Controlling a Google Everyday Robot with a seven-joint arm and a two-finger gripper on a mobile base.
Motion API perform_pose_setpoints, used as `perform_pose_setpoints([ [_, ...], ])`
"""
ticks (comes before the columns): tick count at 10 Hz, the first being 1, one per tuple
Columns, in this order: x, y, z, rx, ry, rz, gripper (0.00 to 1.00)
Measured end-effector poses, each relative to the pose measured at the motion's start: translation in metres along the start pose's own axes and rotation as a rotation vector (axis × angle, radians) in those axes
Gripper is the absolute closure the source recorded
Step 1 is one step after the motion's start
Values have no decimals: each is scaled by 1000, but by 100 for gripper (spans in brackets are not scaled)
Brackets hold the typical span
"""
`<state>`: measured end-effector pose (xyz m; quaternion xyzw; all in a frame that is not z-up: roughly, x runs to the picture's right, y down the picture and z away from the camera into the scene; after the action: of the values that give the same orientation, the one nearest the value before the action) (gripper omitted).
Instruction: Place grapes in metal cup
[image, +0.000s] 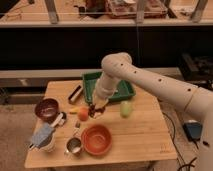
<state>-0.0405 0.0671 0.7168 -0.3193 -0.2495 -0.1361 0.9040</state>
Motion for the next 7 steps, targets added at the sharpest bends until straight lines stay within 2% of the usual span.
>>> perform_pose_setpoints([
  [1,-6,2,-1,-8,5,-28,100],
  [3,-35,16,-4,-23,18,-105,100],
  [5,-73,48,-13,-40,44,-189,100],
  [7,-94,70,-16,-62,57,-232,100],
])
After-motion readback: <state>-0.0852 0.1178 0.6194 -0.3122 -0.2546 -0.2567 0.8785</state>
